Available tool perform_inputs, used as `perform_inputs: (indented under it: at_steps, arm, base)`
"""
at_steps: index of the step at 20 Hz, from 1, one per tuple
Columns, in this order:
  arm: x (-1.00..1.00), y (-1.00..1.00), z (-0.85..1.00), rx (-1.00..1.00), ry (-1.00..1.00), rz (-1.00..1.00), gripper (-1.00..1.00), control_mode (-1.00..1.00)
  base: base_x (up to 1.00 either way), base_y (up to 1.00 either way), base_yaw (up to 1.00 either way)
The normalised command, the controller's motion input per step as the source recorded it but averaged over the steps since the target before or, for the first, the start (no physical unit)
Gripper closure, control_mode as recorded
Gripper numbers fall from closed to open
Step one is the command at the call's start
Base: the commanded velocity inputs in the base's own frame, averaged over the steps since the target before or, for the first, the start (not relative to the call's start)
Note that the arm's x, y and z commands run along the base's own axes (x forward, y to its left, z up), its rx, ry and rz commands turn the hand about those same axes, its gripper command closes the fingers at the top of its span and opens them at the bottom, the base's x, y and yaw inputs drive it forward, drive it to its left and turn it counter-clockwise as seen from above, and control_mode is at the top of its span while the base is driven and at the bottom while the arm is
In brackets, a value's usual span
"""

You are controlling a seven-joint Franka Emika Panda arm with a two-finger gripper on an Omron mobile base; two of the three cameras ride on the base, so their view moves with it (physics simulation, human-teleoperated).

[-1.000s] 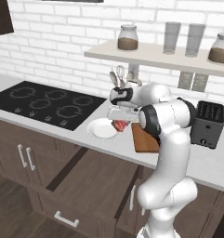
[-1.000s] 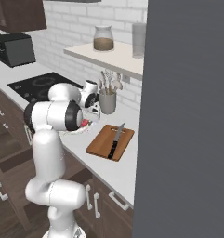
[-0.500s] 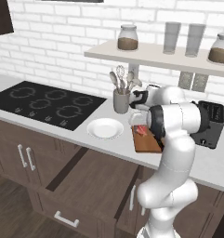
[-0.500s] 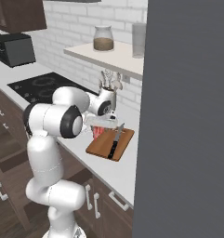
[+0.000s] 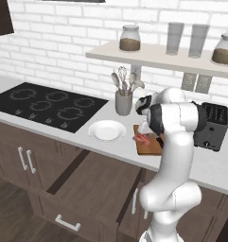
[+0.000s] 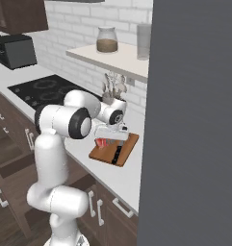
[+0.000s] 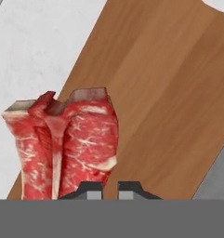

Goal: Pick up the knife from the drawer and place it on the cutting board. Then place the meat from the plate to the cutting board.

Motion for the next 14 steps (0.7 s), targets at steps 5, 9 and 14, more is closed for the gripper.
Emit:
perform_inputs:
  at_steps: [5, 9, 14]
  arm:
    - [-0.23, -0.24, 0.26, 0.0, -0.04, 0.06, -1.0, -1.0]
    - [-0.86, 0.19, 0.94, 0.0, -0.16, 0.13, -1.0, -1.0]
    - [-1.0, 0.95, 0.65, -0.11, -0.2, 0.19, -1.0, -1.0]
  base:
    - [0.0, 0.0, 0.0]
    - [0.0, 0.0, 0.0]
    - [0.0, 0.0, 0.0]
